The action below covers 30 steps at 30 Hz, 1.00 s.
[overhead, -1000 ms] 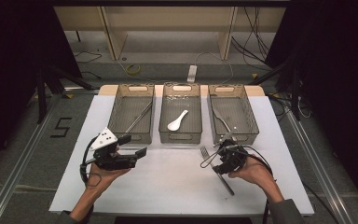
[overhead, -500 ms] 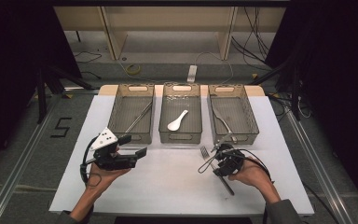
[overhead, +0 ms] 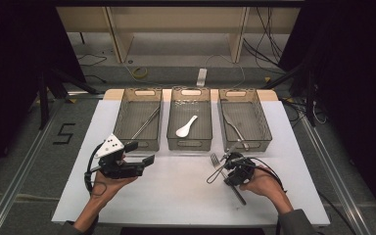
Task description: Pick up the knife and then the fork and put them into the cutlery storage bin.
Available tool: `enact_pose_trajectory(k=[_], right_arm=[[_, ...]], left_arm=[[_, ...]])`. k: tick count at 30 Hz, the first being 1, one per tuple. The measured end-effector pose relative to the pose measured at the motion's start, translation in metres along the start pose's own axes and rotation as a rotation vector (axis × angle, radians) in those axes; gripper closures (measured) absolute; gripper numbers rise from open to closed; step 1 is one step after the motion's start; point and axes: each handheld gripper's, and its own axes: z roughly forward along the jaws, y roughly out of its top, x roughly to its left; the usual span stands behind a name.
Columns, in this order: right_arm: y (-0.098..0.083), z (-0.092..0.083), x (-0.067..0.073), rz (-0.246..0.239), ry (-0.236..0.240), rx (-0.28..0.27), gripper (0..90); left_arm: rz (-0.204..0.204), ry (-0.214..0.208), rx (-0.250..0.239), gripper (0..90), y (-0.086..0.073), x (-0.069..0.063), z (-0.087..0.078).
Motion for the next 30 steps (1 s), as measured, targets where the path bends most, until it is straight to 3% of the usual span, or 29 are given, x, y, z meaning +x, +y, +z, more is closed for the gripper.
enact_pose_trajectory(k=[30], right_arm=[[0.0012, 0.0016, -0.0019, 0.005, -0.011, 0.005, 83.8]], left_arm=[[-0.001, -0.002, 0.000, 18.8, -0.0002, -0.0002, 0.0004]])
